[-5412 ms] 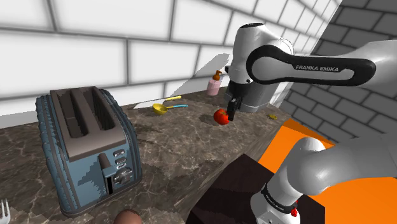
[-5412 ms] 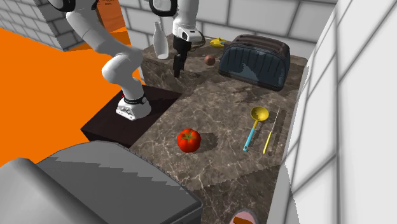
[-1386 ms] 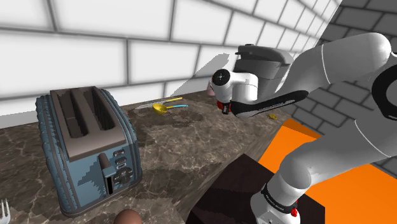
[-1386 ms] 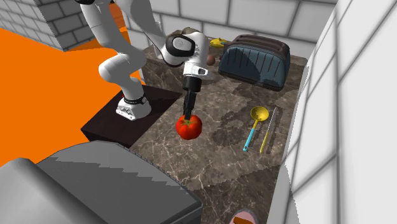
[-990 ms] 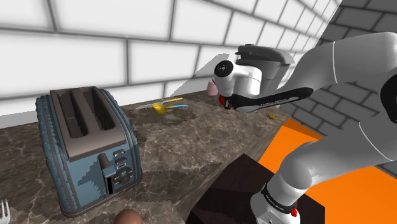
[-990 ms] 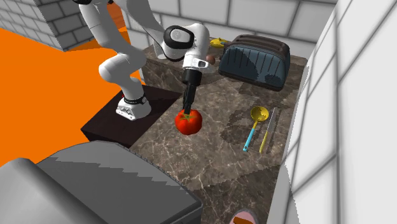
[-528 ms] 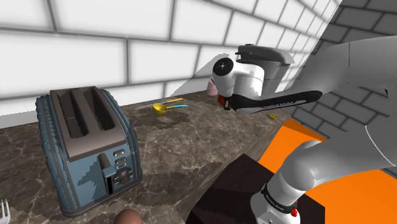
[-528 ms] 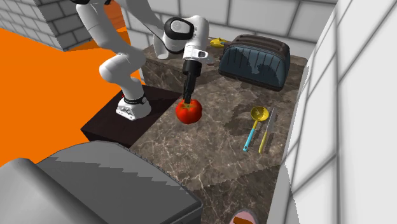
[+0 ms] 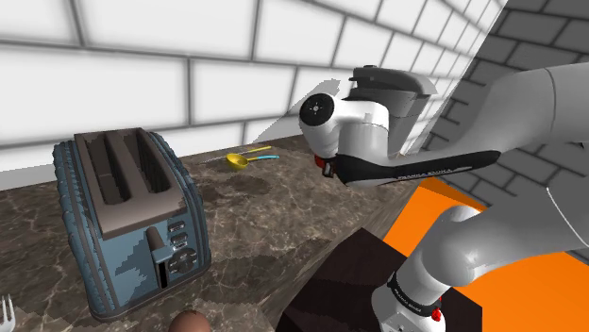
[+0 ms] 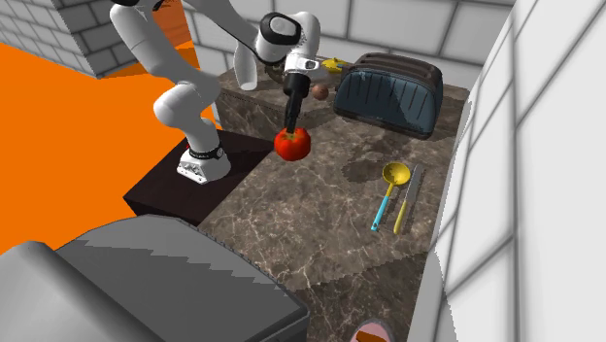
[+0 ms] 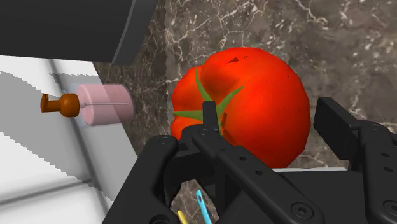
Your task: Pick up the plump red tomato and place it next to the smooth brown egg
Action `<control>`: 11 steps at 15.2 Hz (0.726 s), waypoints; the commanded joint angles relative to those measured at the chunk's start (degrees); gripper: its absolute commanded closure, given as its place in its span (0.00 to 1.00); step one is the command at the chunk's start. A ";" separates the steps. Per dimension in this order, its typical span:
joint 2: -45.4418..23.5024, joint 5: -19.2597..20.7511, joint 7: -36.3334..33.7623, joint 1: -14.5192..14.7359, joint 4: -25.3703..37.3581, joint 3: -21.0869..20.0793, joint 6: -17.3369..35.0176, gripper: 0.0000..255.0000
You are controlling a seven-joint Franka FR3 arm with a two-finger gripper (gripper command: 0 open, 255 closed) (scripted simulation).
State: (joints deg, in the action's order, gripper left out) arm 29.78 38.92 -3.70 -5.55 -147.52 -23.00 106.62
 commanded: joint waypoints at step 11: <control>-5.94 -12.06 -11.77 7.20 9.80 -15.38 -15.01 1.00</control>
State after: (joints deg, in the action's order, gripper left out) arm 24.76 27.61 -14.31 1.32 -138.94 -37.08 92.86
